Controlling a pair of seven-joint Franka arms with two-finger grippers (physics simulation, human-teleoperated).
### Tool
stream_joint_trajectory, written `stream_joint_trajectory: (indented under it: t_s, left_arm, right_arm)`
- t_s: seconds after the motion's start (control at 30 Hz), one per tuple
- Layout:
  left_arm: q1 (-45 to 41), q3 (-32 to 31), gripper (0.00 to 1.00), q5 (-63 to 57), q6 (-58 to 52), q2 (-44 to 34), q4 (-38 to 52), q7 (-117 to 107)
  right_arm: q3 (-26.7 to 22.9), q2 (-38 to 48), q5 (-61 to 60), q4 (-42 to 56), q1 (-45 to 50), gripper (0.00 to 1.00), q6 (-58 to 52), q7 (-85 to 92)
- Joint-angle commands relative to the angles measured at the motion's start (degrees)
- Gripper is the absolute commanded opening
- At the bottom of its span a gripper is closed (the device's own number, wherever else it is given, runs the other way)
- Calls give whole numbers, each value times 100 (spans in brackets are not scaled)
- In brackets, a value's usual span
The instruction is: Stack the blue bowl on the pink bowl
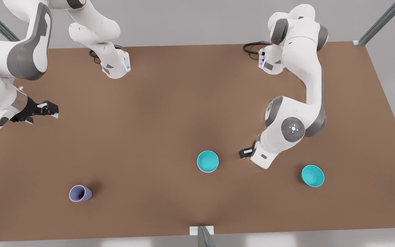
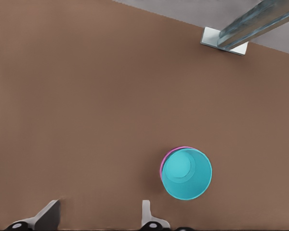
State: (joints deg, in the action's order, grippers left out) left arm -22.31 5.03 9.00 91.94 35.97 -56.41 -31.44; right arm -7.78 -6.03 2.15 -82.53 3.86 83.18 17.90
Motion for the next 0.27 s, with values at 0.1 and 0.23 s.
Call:
stream_joint_trajectory:
  t_s: [0.1,0.23]
  left_arm:
    - [315,24,100,-883,-1629,-1872,-1457,2520]
    - [386,24,100,-874,-1345,-2287,-1917,2520]
  right_arm:
    - [-4,6,-4,9,1,100,5,47]
    - [-4,6,-4,35,9,100,-4,47]
